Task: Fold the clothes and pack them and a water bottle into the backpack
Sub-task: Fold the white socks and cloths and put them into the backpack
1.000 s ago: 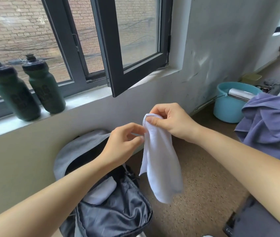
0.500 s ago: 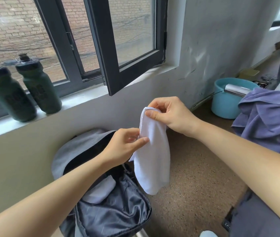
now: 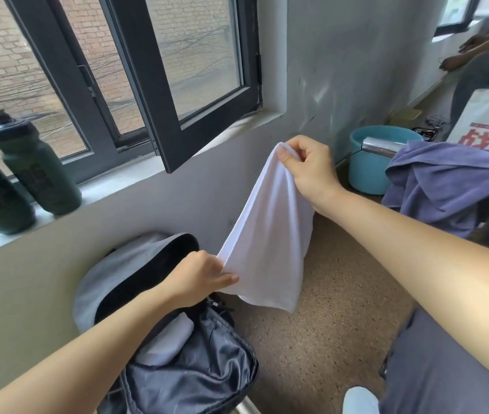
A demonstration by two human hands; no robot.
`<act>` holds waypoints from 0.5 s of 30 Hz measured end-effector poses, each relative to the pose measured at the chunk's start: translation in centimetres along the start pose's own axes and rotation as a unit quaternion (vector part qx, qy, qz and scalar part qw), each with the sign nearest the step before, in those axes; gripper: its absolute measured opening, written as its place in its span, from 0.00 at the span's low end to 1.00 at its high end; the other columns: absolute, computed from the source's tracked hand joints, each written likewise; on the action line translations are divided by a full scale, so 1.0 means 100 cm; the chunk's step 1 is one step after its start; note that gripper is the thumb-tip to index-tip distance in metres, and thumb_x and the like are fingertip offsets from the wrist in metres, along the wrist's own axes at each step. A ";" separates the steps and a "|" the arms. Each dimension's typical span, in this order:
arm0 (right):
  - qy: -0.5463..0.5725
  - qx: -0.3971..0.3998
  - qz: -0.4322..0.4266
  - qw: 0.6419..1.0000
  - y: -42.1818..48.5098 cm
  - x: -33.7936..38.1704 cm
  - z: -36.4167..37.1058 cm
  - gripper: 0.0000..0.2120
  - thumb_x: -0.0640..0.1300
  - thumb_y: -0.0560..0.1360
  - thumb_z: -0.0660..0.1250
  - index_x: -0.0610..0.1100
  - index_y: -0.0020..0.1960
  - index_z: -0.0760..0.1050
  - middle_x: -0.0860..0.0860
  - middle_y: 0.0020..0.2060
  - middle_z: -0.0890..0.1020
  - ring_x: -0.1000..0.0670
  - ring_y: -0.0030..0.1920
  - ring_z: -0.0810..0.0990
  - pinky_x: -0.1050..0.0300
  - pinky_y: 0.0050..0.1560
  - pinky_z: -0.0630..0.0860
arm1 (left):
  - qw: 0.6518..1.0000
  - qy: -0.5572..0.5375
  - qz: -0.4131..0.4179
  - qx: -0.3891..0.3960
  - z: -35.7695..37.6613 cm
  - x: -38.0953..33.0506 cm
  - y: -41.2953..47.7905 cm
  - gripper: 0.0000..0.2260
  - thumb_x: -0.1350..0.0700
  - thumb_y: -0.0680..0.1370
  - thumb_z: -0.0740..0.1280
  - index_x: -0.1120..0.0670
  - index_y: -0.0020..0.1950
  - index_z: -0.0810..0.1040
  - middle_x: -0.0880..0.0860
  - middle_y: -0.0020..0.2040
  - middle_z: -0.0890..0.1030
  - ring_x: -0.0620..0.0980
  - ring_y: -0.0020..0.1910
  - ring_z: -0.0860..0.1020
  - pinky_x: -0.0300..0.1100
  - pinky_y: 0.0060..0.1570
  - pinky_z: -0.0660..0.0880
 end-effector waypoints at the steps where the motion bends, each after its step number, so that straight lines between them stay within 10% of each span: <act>1: -0.005 -0.010 0.009 1.000 0.004 -0.007 -0.005 0.15 0.46 0.79 0.70 0.34 0.43 0.76 0.49 0.33 0.72 0.54 0.35 0.67 0.59 0.38 0.66 | 1.000 -0.011 0.003 -0.012 -0.006 0.002 0.000 0.28 0.44 0.76 0.74 0.58 0.30 0.62 0.51 0.30 0.59 0.48 0.31 0.57 0.45 0.32 0.56; 7: -0.044 -0.012 0.076 0.996 0.023 -0.048 -0.032 0.10 0.43 0.79 0.71 0.40 0.41 0.78 0.51 0.33 0.74 0.53 0.36 0.69 0.57 0.41 0.67 | 0.979 -0.100 -0.028 -0.175 -0.052 0.024 -0.003 0.23 0.49 0.79 0.74 0.56 0.31 0.67 0.46 0.29 0.59 0.46 0.31 0.57 0.44 0.32 0.57; 10: -0.093 0.033 0.116 0.988 0.023 -0.062 -0.034 0.09 0.42 0.79 0.71 0.45 0.40 0.78 0.46 0.37 0.77 0.50 0.40 0.73 0.56 0.44 0.70 | 0.946 -0.139 -0.087 -0.279 -0.067 0.039 -0.004 0.09 0.49 0.78 0.75 0.51 0.40 0.85 0.42 0.25 0.73 0.40 0.25 0.67 0.41 0.36 0.71; 15: -0.090 0.065 0.153 0.982 0.018 -0.057 -0.026 0.09 0.40 0.81 0.67 0.46 0.42 0.76 0.45 0.38 0.82 0.50 0.34 0.82 0.58 0.37 0.77 | 0.896 -0.208 -0.096 -0.379 -0.080 0.036 -0.005 0.06 0.57 0.79 0.74 0.48 0.43 0.86 0.52 0.37 0.84 0.41 0.32 0.78 0.47 0.43 0.84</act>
Point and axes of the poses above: each hand's wrist, its own y-axis towards the middle knuckle, its own z-axis out of the palm, x = y × z, the point moved 3 cm from there along y, towards the middle knuckle
